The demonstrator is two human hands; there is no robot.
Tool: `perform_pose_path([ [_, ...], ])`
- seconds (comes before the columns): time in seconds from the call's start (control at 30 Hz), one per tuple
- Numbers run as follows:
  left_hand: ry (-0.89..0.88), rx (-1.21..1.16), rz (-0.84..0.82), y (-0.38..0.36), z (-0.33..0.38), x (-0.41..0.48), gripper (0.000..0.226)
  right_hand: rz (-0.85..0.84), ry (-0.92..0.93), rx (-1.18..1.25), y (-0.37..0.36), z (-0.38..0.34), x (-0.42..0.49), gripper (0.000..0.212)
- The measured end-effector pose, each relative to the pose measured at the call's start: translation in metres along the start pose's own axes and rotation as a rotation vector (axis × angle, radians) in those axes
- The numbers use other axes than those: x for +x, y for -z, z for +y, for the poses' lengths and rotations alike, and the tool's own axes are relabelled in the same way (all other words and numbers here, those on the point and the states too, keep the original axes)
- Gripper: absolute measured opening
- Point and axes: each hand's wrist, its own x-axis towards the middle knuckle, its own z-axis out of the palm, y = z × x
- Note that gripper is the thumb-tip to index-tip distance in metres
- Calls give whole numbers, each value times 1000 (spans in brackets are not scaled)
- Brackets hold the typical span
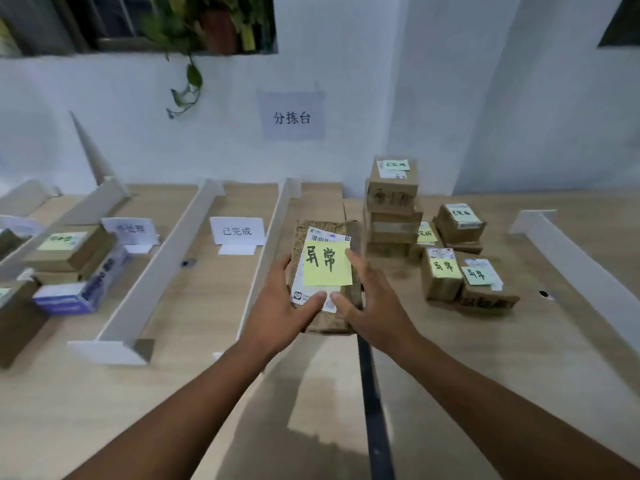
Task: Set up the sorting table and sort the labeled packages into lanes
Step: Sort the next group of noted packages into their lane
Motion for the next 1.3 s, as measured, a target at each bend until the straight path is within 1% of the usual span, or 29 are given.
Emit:
perform_pose_path([
  [0.07, 7, 26, 55, 48, -4, -22, 79, -32, 63, 51, -25, -40, -3, 77],
  [0.17, -5, 43, 148, 115, -11, -56, 74, -75, 172, 116, -66, -96, -4, 75],
  [0.33, 44, 39, 320, 232, -40, -116, 79, -213, 295, 114, -154, -198, 1, 75],
  [0.53, 79, 77, 525, 406, -94, -201, 69, -348, 455, 157, -310, -339, -4, 75],
  [0.73, 143, 178, 686, 577, -151, -286, 70, -443, 587, 188, -473, -476, -27, 74],
  [0.87, 191, 259, 732, 661, -191, -319, 76, -520, 616, 206, -558, -539, -32, 71],
  [1.0, 236, 279, 733, 732, -239, -325, 80, -558, 590, 178, -636, -579, -20, 73],
  [1.13, 283, 303, 723, 799, -298, -306, 83, -542, 594, 207, -728, -603, 8, 71],
  [1.3, 334, 315, 693, 890, -372, -262, 82, -580, 556, 211, -843, -631, 68, 73],
])
